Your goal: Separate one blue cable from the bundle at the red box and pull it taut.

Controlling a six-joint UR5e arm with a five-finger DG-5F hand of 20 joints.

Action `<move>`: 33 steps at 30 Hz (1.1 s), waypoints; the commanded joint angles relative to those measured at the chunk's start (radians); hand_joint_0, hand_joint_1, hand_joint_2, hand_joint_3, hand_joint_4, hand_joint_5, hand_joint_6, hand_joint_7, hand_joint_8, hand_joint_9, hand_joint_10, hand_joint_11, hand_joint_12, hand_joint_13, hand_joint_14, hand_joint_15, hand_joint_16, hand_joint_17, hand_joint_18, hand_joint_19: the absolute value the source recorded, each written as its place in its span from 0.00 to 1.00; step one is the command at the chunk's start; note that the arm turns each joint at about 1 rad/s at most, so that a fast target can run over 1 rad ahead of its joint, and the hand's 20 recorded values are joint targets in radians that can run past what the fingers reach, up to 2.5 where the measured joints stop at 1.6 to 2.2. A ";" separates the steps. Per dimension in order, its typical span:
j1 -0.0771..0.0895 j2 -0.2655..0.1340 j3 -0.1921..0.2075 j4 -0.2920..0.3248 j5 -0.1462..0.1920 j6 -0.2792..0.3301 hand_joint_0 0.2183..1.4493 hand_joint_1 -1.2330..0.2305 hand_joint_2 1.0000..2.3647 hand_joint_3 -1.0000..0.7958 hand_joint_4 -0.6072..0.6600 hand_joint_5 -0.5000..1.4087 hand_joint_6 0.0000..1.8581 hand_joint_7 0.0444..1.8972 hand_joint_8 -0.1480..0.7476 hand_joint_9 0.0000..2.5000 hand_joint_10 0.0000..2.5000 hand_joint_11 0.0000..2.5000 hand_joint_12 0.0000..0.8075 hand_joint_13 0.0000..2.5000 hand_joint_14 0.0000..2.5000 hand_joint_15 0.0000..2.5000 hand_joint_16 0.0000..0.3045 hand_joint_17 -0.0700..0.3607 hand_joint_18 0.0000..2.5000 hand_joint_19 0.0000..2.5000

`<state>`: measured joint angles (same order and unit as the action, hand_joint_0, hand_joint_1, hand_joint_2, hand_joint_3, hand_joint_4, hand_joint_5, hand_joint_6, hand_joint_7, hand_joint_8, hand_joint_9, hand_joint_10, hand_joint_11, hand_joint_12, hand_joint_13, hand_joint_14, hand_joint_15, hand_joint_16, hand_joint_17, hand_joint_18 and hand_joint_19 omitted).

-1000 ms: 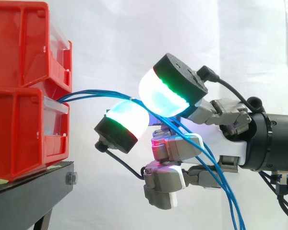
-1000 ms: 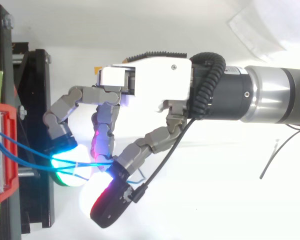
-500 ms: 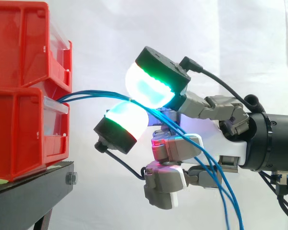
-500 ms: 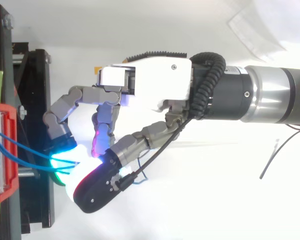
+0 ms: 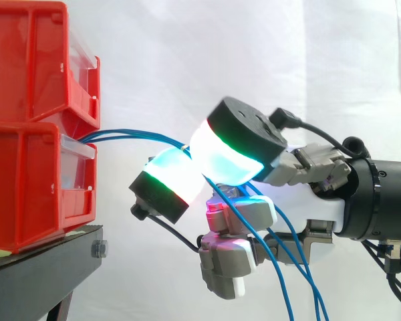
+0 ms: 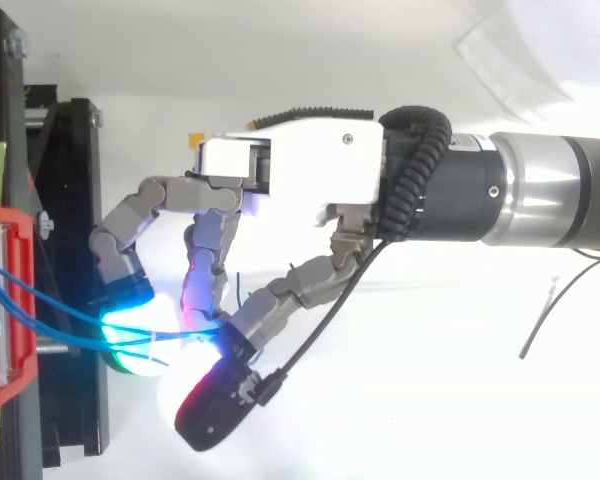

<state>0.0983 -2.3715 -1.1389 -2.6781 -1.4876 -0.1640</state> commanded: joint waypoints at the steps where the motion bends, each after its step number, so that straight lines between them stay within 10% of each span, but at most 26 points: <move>1: 0.000 0.000 0.001 -0.002 0.000 -0.002 0.33 0.13 0.00 0.28 0.46 0.21 0.50 0.59 0.49 0.59 0.01 0.46 0.42 0.52 0.01 0.37 0.15 0.40 0.37 0.37; 16: 0.000 0.000 0.001 -0.002 0.000 -0.002 0.25 0.43 0.00 0.28 0.48 0.23 0.47 0.58 0.50 0.64 0.01 0.45 0.45 0.55 0.01 0.36 0.18 0.44 0.41 0.39; 33: 0.000 0.000 -0.001 0.003 0.000 0.001 0.28 0.31 0.00 0.28 0.51 0.20 0.48 0.57 0.49 0.58 0.01 0.45 0.44 0.52 0.01 0.37 0.18 0.44 0.39 0.40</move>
<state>0.0986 -2.3714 -1.1390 -2.6784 -1.4880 -0.1641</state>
